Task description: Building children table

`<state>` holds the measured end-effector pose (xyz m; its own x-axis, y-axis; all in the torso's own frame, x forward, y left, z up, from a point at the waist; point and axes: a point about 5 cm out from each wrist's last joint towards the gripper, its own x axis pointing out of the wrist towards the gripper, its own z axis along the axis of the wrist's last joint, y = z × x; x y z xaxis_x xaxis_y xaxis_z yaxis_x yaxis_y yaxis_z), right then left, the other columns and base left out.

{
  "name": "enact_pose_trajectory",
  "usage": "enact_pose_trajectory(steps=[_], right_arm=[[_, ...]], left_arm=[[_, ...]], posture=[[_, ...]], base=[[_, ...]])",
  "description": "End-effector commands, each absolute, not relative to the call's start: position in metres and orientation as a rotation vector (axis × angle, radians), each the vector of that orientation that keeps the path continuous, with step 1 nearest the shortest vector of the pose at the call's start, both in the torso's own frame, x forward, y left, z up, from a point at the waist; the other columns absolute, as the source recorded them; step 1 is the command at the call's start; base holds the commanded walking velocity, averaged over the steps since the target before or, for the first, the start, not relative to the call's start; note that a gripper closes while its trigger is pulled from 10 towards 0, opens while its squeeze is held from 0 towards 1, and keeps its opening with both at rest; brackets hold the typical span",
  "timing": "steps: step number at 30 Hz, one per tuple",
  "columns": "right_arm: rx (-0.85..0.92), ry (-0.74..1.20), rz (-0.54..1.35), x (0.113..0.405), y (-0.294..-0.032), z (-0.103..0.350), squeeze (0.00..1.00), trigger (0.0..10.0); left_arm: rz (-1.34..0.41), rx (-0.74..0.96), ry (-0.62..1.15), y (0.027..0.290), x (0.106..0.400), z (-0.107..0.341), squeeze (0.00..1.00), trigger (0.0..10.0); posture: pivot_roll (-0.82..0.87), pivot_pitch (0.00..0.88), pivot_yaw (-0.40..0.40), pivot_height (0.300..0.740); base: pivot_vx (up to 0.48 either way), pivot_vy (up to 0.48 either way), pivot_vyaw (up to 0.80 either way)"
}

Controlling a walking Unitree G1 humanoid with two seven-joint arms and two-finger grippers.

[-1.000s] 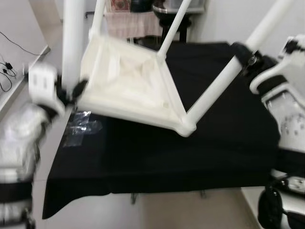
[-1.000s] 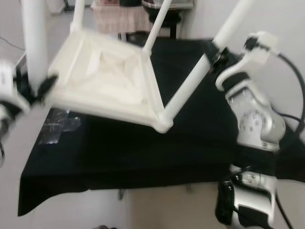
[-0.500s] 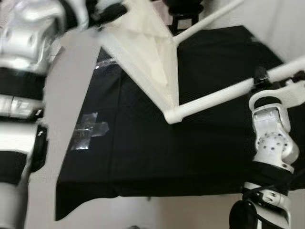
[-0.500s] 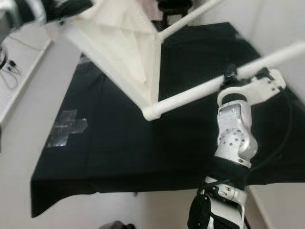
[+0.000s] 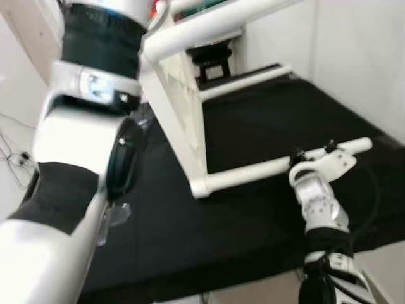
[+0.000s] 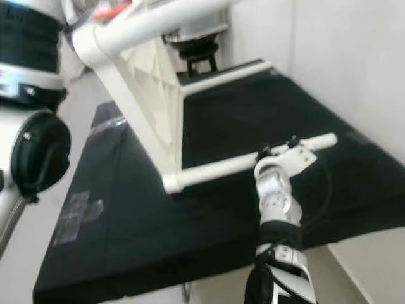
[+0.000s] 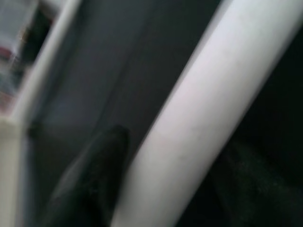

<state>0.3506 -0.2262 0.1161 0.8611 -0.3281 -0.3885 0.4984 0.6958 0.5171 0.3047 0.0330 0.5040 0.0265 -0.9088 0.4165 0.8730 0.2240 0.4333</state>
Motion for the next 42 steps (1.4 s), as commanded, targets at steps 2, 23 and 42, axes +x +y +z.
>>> enact_pose_trajectory(steps=[2,23,42], right_arm=[[0.516,0.592,-0.622,0.313,-0.229,0.045,1.0,10.0],[1.114,-0.003,-0.188,0.225,-0.214,0.112,1.0,10.0],[0.907,-0.188,0.28,0.245,-0.186,0.188,0.0,10.0]], left_arm=[[-1.415,0.067,-0.645,0.046,0.31,0.492,1.0,10.0],[-1.55,0.025,-0.559,0.083,0.303,0.455,0.0,10.0],[-1.705,-0.159,-0.718,0.131,0.258,0.47,0.0,10.0]], posture=[[0.1,0.097,0.159,0.74],[0.03,0.138,0.118,0.74],[0.02,0.131,0.115,0.74]], base=[[0.0,0.0,0.0],[0.0,0.0,0.0],[0.0,0.0,0.0]])
